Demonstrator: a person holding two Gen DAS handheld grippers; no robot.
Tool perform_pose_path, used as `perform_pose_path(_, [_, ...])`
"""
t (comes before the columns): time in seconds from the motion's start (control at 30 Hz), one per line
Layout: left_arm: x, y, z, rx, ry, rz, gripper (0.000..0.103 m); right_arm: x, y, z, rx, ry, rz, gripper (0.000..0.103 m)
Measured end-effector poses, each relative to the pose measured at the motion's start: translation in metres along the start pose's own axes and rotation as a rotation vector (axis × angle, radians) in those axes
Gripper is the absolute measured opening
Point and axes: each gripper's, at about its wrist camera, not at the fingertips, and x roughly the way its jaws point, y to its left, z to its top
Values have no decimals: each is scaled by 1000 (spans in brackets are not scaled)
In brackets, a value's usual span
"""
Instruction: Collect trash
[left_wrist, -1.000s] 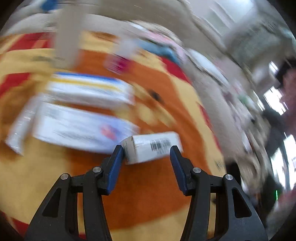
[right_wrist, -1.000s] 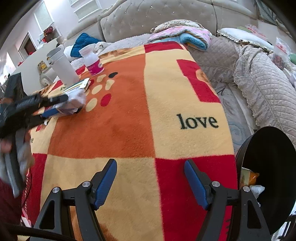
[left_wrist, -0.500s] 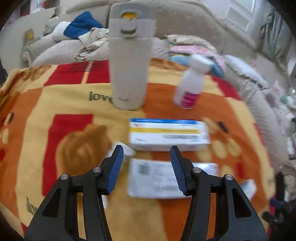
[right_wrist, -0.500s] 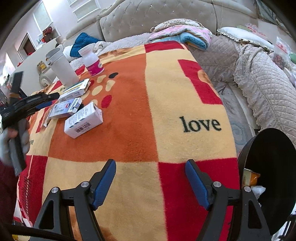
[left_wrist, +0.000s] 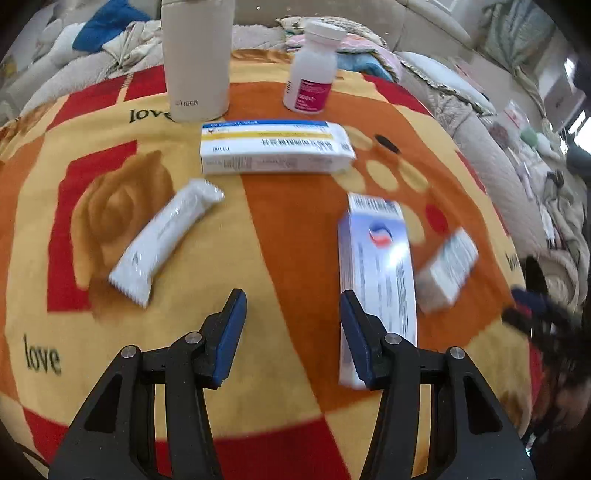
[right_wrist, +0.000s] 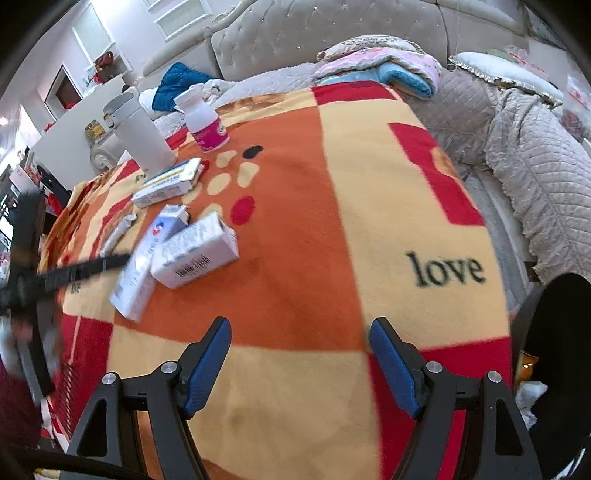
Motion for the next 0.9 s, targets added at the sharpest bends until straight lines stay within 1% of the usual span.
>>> perform_pose_path(0.1, [-10,6,-8,-55,-28,-26,51,6,11,13,34,-8,39,76])
perform_pose_path(0.2, [-22,11,-11,-78,-59,-22,51,15,27,29,63,-8,85,76])
perform_pose_path(0.33, [-30,18,-14,-113,-83,-42,51,28,56,49,44,-16,65,76])
perform_pose_path(0.4, [-32,19,-16,-119,-87,-43,51,36,75,59,4,-23,7,78])
perform_pose_path(0.47, [-30,18,-16,-125,-88,-48,51,50,89,63,-49,6,-43,78])
perform_pose_path(0.57, [-28,16,-15,-122,-87,-54,51,66,99,57,-129,61,-56,78])
perform_pose_path(0.6, [-29,15,-15,-116,-89,-53,51,63,95,53,-131,62,-36,79])
perform_pose_path(0.63, [-30,14,-16,-110,-92,-53,51,56,87,49,-119,62,-33,79])
perform_pose_path(0.67, [-31,13,-16,-104,-95,-55,51,51,79,44,-119,64,-57,80])
perform_pose_path(0.7, [-31,13,-16,-102,-96,-58,51,43,67,39,-123,64,-77,83])
perform_pose_path(0.73, [-30,12,-16,-99,-96,-67,51,36,58,35,-117,60,-70,88])
perform_pose_path(0.77, [-29,10,-15,-98,-96,-79,51,26,43,31,-90,53,-48,88])
perform_pose_path(0.8, [-28,8,-14,-96,-96,-86,51,18,32,29,-67,52,-53,88])
perform_pose_path(0.83, [-26,5,-13,-93,-94,-94,51,9,19,25,-54,52,-96,88])
perform_pose_path(0.9, [-22,-4,-10,-85,-90,-106,51,-3,3,19,-42,40,-126,88])
